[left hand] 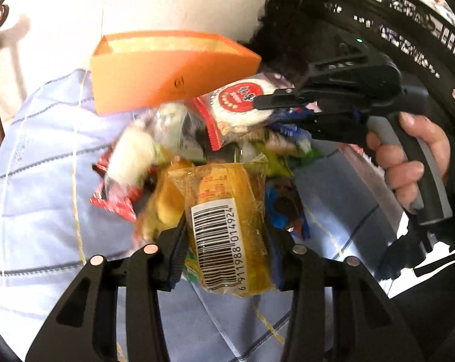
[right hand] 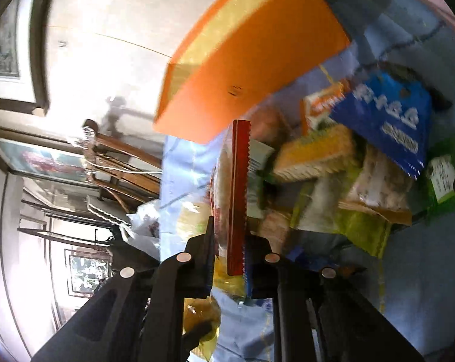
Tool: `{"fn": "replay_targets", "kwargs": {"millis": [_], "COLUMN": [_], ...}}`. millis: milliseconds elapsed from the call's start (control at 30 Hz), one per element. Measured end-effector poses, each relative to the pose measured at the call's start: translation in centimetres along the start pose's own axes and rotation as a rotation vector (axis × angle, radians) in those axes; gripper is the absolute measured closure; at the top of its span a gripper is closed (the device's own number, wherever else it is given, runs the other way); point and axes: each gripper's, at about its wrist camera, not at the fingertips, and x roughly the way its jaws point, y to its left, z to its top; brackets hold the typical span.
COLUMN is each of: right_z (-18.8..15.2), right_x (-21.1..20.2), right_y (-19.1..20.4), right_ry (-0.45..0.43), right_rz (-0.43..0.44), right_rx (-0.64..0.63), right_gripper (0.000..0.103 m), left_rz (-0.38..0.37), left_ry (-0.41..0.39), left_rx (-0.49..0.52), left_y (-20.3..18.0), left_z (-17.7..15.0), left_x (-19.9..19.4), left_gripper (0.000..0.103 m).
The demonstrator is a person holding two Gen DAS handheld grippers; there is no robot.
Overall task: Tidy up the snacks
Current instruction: 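Drop yellow bread bag into orange box with left tool while right tool carries rice cake in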
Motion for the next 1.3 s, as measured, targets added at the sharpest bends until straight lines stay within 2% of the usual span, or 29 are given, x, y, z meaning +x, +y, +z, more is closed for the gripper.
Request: {"fn": "replay_targets", "kwargs": {"millis": [167, 333, 533, 700, 833, 867, 900, 933, 967, 1000, 1067, 1133, 1300], "right_z": [1.6, 4.5, 10.1, 14.9, 18.8, 19.7, 20.5, 21.1, 21.3, 21.1, 20.0, 18.3, 10.8], "right_x": [-3.7, -7.7, -10.0, -10.3, -9.1, -8.6, -7.9, -7.3, -6.9, -6.7, -6.5, -6.3, -4.0], "right_y": [3.4, 8.0, 13.1, 15.1, 15.4, 15.1, 14.5, 13.8, 13.0, 12.6, 11.3, 10.1, 4.9], "right_ry": [-0.101, -0.224, -0.348, -0.378, -0.388, -0.379, -0.366, -0.357, -0.365, -0.361, -0.347, -0.342, -0.254], "right_rz": [0.055, 0.074, 0.016, -0.08, -0.15, -0.169, -0.209, -0.286, -0.408, -0.424, -0.454, -0.53, -0.746], "right_rx": [-0.054, -0.148, -0.222, -0.275, -0.292, -0.289, -0.284, -0.271, -0.262, -0.269, -0.292, -0.311, -0.338], "right_gripper": [0.088, 0.088, 0.088, 0.088, 0.088, 0.085, 0.063, 0.025, 0.019, 0.018, 0.02, 0.019, 0.015], "left_rz": [-0.001, 0.001, 0.032, 0.059, 0.113, 0.134, 0.164, 0.209, 0.238, 0.254, 0.237, 0.249, 0.246], "left_ry": [-0.078, -0.176, -0.266, -0.32, -0.318, -0.309, -0.281, -0.262, -0.258, -0.248, -0.231, -0.207, -0.118], "left_rx": [0.015, 0.018, 0.012, 0.013, 0.018, 0.016, 0.003, -0.023, -0.041, -0.059, -0.072, -0.049, 0.002], "left_y": [0.0, 0.6, 3.0, 4.8, 6.3, 6.6, 7.3, 7.9, 8.3, 8.8, 9.1, 9.2, 8.0], "left_z": [3.2, 8.8, 17.7, 24.7, 28.9, 29.7, 30.5, 30.8, 30.7, 30.3, 28.9, 26.5, 18.5], "left_x": [-2.1, -3.9, -4.8, -4.3, -2.4, -1.5, -0.1, 1.0, 1.5, 2.0, 2.3, 2.4, 2.2], "left_gripper": [0.06, 0.06, 0.06, 0.06, 0.059, 0.052, 0.03, 0.021, 0.013, 0.013, 0.012, 0.01, 0.008]}}
